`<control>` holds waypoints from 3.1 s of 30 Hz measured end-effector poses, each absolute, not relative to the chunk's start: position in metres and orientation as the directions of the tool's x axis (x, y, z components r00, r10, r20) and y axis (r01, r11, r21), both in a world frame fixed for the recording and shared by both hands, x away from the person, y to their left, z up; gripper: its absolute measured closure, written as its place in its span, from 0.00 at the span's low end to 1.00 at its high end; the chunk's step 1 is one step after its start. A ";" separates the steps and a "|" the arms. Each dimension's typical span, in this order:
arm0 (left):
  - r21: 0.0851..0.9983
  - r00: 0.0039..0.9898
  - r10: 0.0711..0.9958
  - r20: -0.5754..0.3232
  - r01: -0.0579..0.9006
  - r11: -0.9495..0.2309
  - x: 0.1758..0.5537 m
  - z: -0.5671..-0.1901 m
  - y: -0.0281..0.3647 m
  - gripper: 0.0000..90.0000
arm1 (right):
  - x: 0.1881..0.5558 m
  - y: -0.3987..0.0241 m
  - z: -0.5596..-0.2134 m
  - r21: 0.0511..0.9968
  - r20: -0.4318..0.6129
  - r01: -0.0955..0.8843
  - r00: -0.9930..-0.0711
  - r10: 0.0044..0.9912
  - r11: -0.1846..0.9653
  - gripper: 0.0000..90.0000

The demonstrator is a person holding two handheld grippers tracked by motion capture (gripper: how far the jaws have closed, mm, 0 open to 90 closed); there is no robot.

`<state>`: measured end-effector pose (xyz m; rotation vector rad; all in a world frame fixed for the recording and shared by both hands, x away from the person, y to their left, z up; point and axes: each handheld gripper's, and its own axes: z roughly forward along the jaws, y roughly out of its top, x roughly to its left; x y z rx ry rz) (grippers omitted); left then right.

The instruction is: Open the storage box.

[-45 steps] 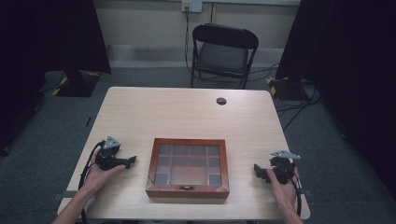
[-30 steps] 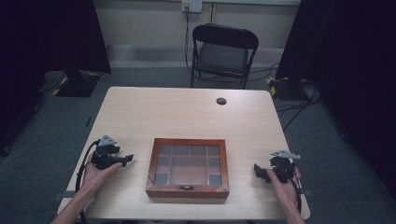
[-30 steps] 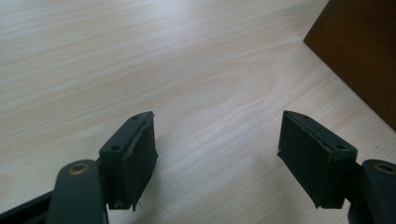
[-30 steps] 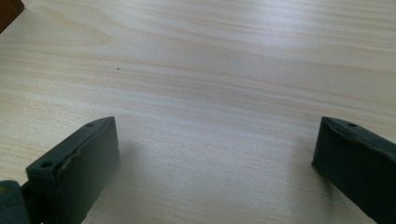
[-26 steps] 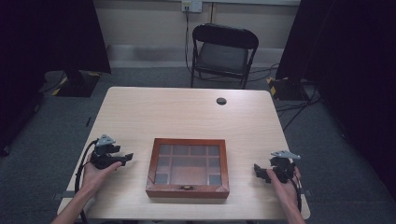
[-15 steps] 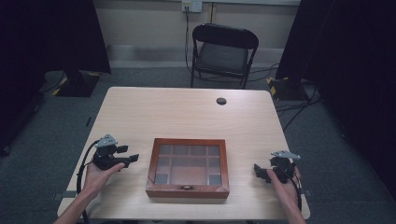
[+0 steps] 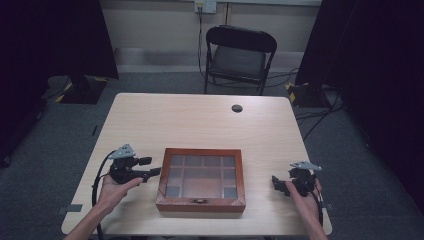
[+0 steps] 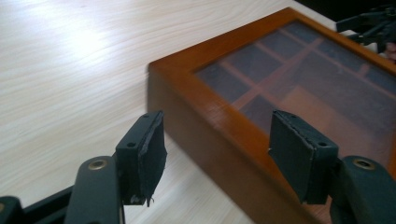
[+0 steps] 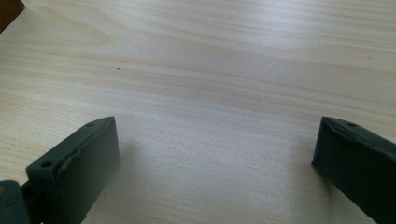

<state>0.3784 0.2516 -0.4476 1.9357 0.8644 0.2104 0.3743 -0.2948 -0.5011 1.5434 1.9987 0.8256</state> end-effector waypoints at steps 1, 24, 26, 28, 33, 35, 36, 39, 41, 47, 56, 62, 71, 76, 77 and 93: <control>0.832 0.739 0.641 -0.209 0.478 -0.280 0.378 -0.446 0.248 0.40 | 0.374 -0.295 -0.501 0.711 -0.010 0.679 -0.249 0.969 0.182 0.00; 0.856 0.857 0.490 -0.158 0.366 -0.364 0.385 -0.419 0.168 0.38 | 0.375 -0.295 -0.501 0.711 -0.010 0.679 -0.250 0.968 0.182 0.00; 0.859 0.877 0.454 -0.158 0.349 -0.374 0.378 -0.421 0.160 0.41 | 0.374 -0.294 -0.501 0.711 -0.010 0.679 -0.250 0.968 0.183 0.00; 0.857 0.887 0.431 -0.168 0.347 -0.382 0.374 -0.422 0.156 0.46 | 0.375 -0.294 -0.501 0.711 -0.010 0.679 -0.251 0.968 0.183 0.00; 0.836 0.913 0.372 -0.166 0.330 -0.438 0.360 -0.430 0.147 0.55 | 0.375 -0.294 -0.501 0.711 -0.010 0.678 -0.252 0.968 0.184 0.00; 0.832 0.926 0.331 -0.182 0.325 -0.450 0.355 -0.431 0.146 0.62 | 0.375 -0.294 -0.501 0.712 -0.010 0.678 -0.253 0.968 0.185 0.00; 0.833 0.929 0.319 -0.190 0.324 -0.448 0.353 -0.431 0.146 0.66 | 0.375 -0.294 -0.501 0.712 -0.011 0.677 -0.255 0.967 0.187 0.00; 0.831 0.935 0.289 -0.205 0.322 -0.454 0.348 -0.434 0.145 0.73 | 0.374 -0.294 -0.501 0.711 -0.011 0.677 -0.255 0.967 0.187 0.00; 0.818 0.937 0.275 -0.214 0.326 -0.473 0.346 -0.436 0.143 0.77 | 0.374 -0.294 -0.501 0.711 -0.011 0.678 -0.255 0.967 0.186 0.00; 0.804 0.941 0.252 -0.226 0.327 -0.497 0.341 -0.438 0.133 0.85 | 0.374 -0.294 -0.501 0.711 -0.011 0.678 -0.255 0.967 0.187 0.00; 0.797 0.949 0.232 -0.213 0.306 -0.521 0.336 -0.441 0.127 0.89 | 0.374 -0.294 -0.501 0.711 -0.011 0.678 -0.256 0.967 0.187 0.00; 0.788 0.955 0.221 -0.198 0.289 -0.543 0.333 -0.445 0.124 0.87 | 0.374 -0.294 -0.501 0.711 -0.012 0.677 -0.257 0.966 0.189 0.00; 0.791 0.963 0.207 -0.175 0.263 -0.553 0.334 -0.444 0.123 0.91 | 0.376 -0.293 -0.500 0.709 -0.010 0.678 -0.264 0.964 0.193 0.02; 0.782 0.961 0.205 -0.186 0.271 -0.561 0.336 -0.443 0.121 0.91 | 0.374 -0.292 -0.495 0.713 -0.001 0.667 -0.306 0.952 0.215 0.19; 0.782 0.962 0.203 -0.185 0.269 -0.563 0.336 -0.442 0.120 0.91 | 0.374 -0.291 -0.495 0.712 0.012 0.668 -0.321 0.947 0.217 0.18; 0.773 0.955 0.202 -0.219 0.296 -0.561 0.343 -0.419 0.118 0.91 | 0.360 -0.261 -0.469 0.780 0.151 0.557 -0.609 0.779 0.285 0.23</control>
